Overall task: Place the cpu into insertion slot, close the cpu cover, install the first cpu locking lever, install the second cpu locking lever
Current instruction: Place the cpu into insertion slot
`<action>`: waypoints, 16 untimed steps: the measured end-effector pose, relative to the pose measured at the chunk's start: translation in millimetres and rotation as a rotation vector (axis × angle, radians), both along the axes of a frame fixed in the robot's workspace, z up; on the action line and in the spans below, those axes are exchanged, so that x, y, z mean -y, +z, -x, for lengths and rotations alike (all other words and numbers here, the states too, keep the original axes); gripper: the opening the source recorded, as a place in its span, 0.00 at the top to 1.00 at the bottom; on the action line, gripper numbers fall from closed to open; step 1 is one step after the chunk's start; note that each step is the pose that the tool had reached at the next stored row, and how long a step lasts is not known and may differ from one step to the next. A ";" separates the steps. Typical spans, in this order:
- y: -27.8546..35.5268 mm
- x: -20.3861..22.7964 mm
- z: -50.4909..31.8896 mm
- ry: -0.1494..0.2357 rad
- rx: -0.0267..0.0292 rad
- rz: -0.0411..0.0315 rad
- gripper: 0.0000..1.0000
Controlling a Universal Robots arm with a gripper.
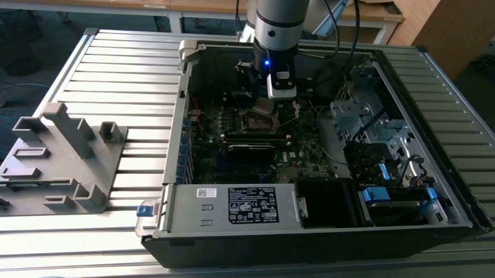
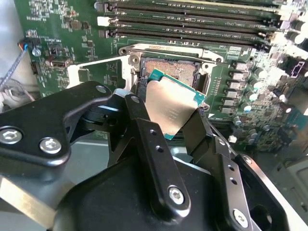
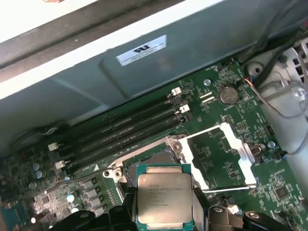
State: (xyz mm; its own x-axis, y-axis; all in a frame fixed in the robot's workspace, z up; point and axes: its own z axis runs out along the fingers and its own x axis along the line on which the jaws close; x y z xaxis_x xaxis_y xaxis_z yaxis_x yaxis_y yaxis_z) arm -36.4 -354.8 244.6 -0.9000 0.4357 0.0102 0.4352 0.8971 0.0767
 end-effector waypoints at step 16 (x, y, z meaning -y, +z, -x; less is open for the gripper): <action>-0.3 0.0 0.0 -0.036 0.0002 0.0000 0.46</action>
